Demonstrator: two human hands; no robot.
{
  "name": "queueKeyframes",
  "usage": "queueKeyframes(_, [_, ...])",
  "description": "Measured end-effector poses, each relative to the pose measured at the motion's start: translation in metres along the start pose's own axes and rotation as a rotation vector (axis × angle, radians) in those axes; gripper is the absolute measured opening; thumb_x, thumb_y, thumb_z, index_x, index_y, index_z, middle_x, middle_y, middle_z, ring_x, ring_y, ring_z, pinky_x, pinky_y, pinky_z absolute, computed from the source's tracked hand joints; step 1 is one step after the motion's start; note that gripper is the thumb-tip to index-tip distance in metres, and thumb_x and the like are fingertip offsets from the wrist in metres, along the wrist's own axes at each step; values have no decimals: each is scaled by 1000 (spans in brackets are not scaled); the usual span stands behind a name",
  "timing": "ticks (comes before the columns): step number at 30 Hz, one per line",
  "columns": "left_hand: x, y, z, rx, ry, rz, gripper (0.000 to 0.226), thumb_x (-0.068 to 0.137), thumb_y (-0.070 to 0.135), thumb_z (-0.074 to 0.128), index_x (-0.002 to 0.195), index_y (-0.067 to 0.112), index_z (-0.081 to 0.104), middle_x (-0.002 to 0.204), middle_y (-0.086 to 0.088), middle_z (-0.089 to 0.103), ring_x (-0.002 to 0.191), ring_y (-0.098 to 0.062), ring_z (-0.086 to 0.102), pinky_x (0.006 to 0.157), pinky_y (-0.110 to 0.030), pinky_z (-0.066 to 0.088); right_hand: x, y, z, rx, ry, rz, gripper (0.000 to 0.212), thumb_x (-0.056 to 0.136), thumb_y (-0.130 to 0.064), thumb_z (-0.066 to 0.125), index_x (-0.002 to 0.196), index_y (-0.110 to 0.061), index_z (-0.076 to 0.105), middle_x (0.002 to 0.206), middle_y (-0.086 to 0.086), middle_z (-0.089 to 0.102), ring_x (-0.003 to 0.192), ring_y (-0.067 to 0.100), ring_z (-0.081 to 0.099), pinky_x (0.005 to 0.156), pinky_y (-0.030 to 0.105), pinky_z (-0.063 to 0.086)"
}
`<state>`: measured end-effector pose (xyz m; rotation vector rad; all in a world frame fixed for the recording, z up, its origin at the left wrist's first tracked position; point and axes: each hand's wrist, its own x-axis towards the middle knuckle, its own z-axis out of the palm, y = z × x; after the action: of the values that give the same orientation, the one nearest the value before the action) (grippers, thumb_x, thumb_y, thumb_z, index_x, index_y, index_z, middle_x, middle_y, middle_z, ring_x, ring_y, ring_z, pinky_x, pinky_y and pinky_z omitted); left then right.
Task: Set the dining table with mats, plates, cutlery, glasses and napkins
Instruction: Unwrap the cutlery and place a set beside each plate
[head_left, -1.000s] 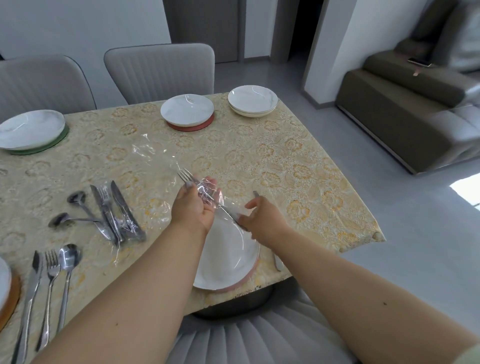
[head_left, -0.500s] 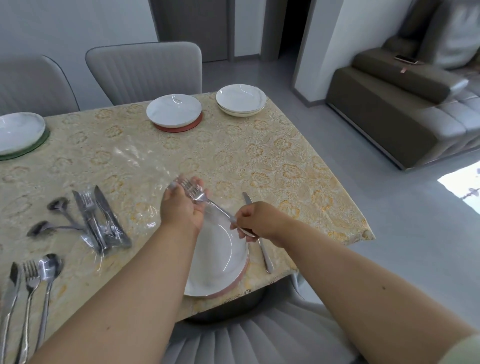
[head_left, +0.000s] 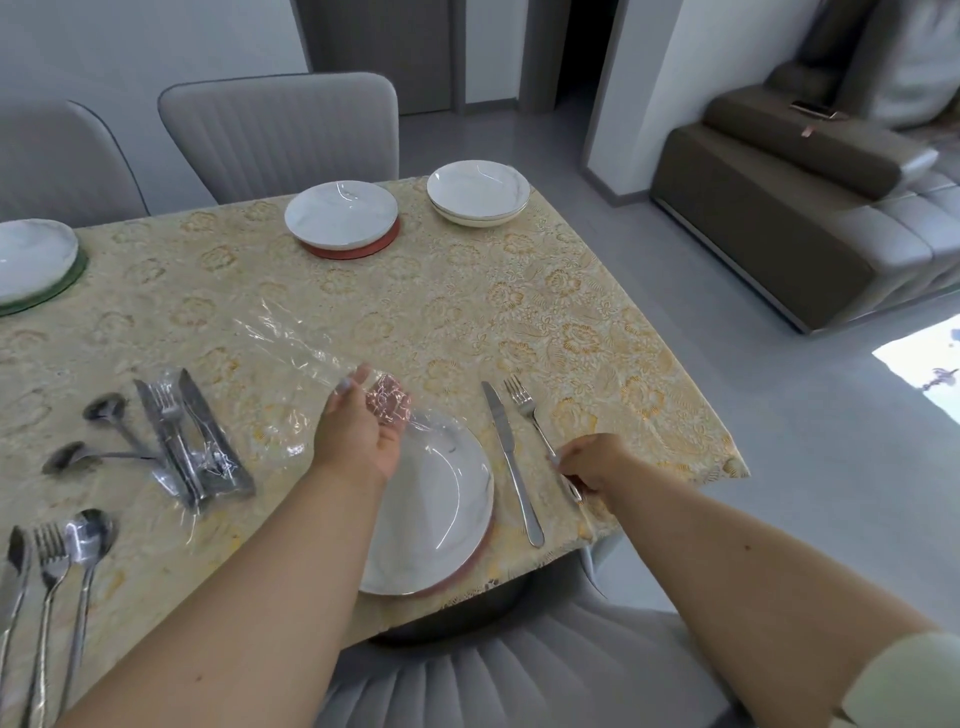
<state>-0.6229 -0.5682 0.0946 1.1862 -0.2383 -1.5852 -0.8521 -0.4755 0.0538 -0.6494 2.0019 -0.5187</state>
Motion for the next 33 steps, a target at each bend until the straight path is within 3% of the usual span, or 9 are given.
queueKeyframes(2, [0, -1, -2, 9, -11, -14, 28, 106, 24, 35, 117, 16, 59, 107, -10, 61, 79, -14, 64, 66, -33, 60, 0, 0, 1, -119, 37, -18, 12, 82, -12, 70, 81, -17, 59, 76, 2, 57, 76, 22, 58, 75, 35, 55])
queueKeyframes(5, [-2, 0, -4, -3, -19, -31, 27, 105, 24, 35, 115, 15, 59, 121, -15, 57, 84, -16, 64, 60, -33, 61, -7, -3, 6, -407, 59, -74, 25, 82, -20, 72, 99, -14, 55, 87, 4, 61, 84, 25, 64, 74, 36, 56])
queueKeyframes(9, [-5, 1, -3, -2, -32, -43, 30, 106, 26, 33, 104, 16, 61, 115, -15, 60, 85, -17, 64, 58, -32, 60, -11, -4, 13, -632, 113, -227, 41, 86, -22, 67, 120, -17, 43, 111, 6, 57, 90, 24, 59, 62, 30, 42])
queueKeyframes(13, [-8, 1, -4, 5, -41, -48, 30, 106, 25, 32, 103, 15, 61, 102, -12, 60, 83, -16, 63, 59, -32, 60, -9, -2, 13, -673, 101, -272, 26, 91, -12, 54, 114, -18, 44, 88, 4, 60, 75, 22, 58, 51, 27, 39])
queueKeyframes(18, [-10, 0, -5, 26, -51, -56, 30, 106, 25, 33, 103, 16, 61, 111, -12, 59, 86, -14, 63, 69, -34, 60, -10, 0, 12, -700, 105, -264, 27, 91, -6, 50, 114, -19, 43, 75, -1, 50, 66, 16, 50, 46, 26, 34])
queueKeyframes(24, [-10, 0, -6, 8, -63, -69, 27, 105, 21, 36, 105, 14, 61, 119, -14, 58, 85, -15, 63, 75, -39, 57, -14, -2, 12, -685, 100, -238, 33, 88, -8, 51, 118, -20, 42, 89, 2, 56, 76, 20, 57, 52, 28, 43])
queueKeyframes(28, [-10, 1, -8, 18, -65, -72, 26, 105, 20, 36, 106, 13, 61, 115, -14, 59, 86, -16, 63, 85, -41, 55, -20, -12, 20, -811, 247, -413, 35, 90, -40, 56, 119, -22, 49, 115, 0, 53, 107, 22, 53, 77, 35, 50])
queueKeyframes(30, [-10, 1, -9, 17, -68, -79, 26, 105, 21, 36, 107, 13, 61, 111, -14, 60, 86, -16, 62, 87, -42, 54, -23, -20, 30, -820, 200, -431, 36, 89, -46, 56, 114, -20, 55, 112, 0, 56, 104, 21, 56, 78, 34, 51])
queueKeyframes(33, [-12, 1, -11, -3, -77, -89, 26, 106, 21, 35, 107, 12, 60, 97, -12, 62, 82, -16, 62, 74, -38, 59, -22, -25, 45, -860, 111, -366, 23, 91, -35, 57, 103, -16, 58, 104, 3, 59, 92, 21, 59, 67, 29, 47])
